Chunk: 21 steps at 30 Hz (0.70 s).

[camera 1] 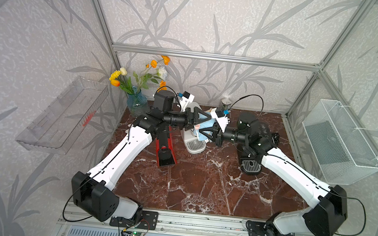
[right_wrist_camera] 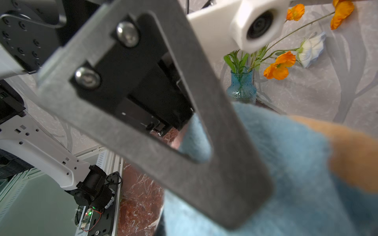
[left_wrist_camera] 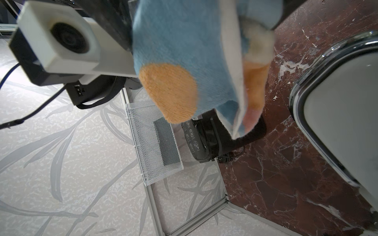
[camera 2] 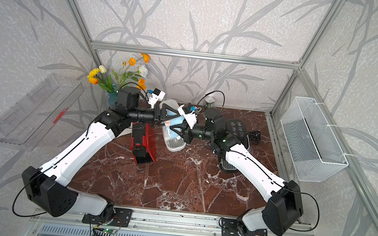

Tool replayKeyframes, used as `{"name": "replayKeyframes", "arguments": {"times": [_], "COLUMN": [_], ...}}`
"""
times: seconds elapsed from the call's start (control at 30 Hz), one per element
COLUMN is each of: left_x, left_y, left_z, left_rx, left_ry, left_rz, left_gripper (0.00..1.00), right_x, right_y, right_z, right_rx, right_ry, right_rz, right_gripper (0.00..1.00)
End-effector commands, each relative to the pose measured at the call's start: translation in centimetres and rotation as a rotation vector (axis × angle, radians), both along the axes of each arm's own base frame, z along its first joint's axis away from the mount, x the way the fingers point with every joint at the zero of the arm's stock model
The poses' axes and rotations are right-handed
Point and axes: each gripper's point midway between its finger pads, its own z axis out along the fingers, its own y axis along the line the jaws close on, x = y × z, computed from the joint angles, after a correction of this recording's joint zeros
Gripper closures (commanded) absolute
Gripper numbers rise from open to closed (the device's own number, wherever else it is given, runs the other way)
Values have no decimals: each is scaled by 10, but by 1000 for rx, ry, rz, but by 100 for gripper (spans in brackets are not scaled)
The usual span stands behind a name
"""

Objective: Wipe the surface of a coffee machine
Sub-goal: Adjust the cleaning item.

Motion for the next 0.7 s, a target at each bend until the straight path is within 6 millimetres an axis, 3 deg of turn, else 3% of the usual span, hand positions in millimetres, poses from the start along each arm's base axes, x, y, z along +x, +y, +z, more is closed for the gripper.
{"name": "replayKeyframes", "arguments": {"times": [0.0,0.07,0.13,0.27,0.33,0.43,0.47,0.67], "left_x": [-9,-9,-10,-9,-7,-2,1,20], "left_y": [-12,-15,-16,-15,-12,-5,-2,35], "left_z": [0,0,-1,0,0,-5,-6,-9], "left_rx": [-14,-16,-17,-8,2,23,27,93], "left_ry": [-2,-4,-3,-16,-24,-20,-18,-28], "left_rz": [-67,-73,-82,-73,-60,-30,-18,116], "left_gripper": [18,22,32,61,80,96,99,100], "right_x": [-9,-10,-9,-5,-2,4,6,24], "right_y": [10,11,12,11,9,5,4,-17], "right_z": [16,16,15,10,5,-5,-8,-30], "right_rx": [28,37,40,35,29,17,16,25], "right_ry": [-47,-43,-39,-35,-31,-13,-3,61], "right_rz": [68,77,73,45,26,-13,-25,-144], "right_gripper": [100,100,100,100,100,99,93,52]}}
